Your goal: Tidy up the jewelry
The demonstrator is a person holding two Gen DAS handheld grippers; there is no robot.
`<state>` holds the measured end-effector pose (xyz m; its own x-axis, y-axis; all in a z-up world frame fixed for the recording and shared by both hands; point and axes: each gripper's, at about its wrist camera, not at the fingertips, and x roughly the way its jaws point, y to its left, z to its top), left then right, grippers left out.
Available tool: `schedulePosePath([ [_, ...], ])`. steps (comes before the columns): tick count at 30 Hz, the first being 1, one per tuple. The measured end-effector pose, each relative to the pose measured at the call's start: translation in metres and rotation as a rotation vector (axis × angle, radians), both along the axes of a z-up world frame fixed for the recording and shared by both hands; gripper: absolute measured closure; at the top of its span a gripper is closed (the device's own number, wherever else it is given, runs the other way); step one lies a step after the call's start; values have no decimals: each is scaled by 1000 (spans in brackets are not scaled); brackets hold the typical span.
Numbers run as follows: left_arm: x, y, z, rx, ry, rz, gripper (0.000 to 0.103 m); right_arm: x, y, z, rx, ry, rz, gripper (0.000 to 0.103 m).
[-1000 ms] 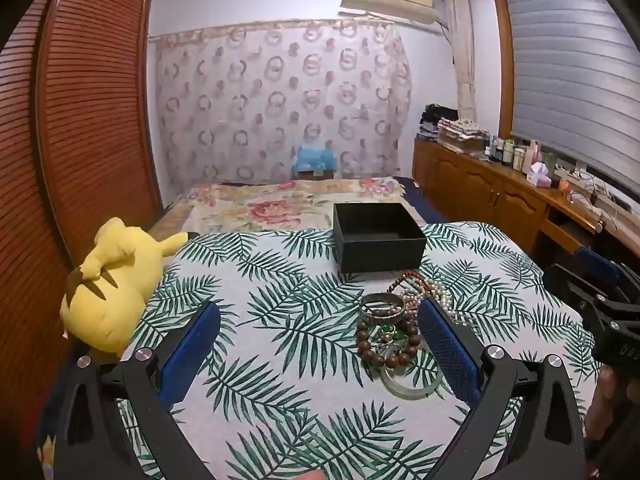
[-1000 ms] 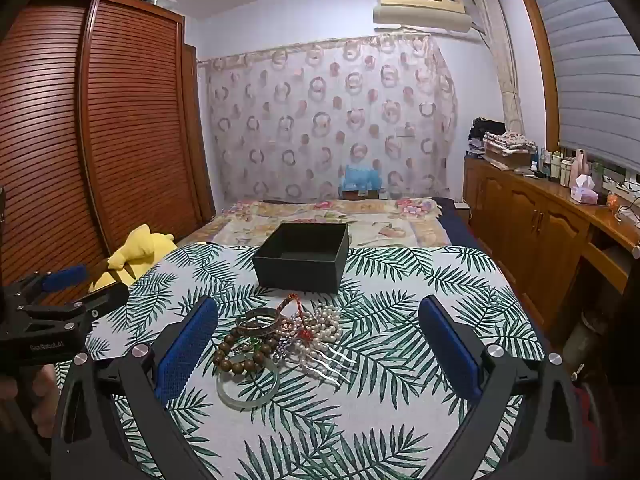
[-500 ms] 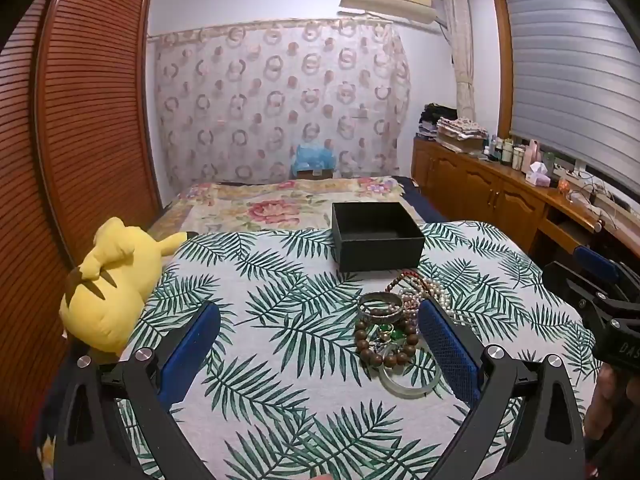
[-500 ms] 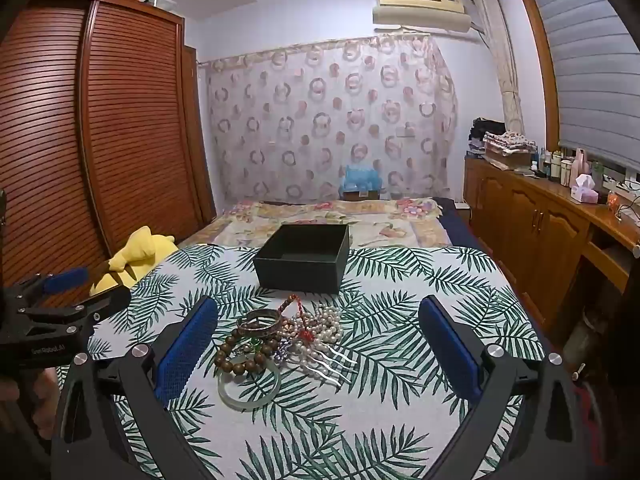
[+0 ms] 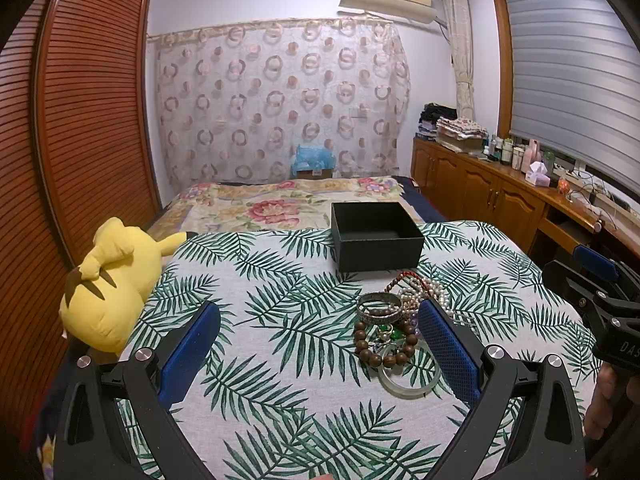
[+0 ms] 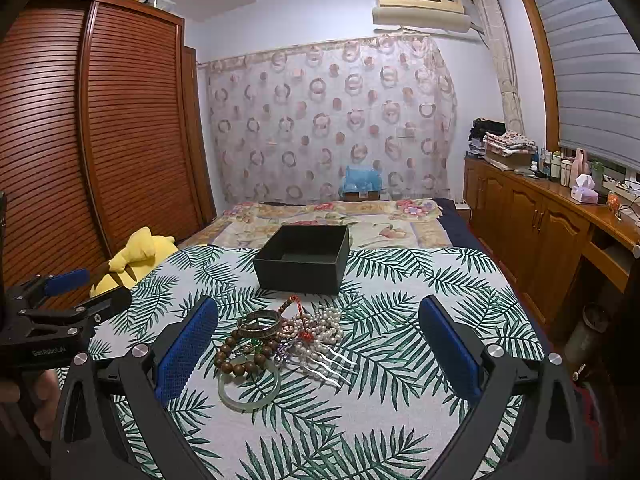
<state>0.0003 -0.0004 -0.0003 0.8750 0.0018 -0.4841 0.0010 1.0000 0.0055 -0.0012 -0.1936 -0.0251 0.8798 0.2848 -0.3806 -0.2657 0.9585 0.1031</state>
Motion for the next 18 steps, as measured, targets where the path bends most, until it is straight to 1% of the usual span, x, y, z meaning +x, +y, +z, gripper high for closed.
schedulePosePath([
  [18, 0, 0, 0, 0, 0, -1, 8, 1, 1, -1, 2, 1, 1, 2],
])
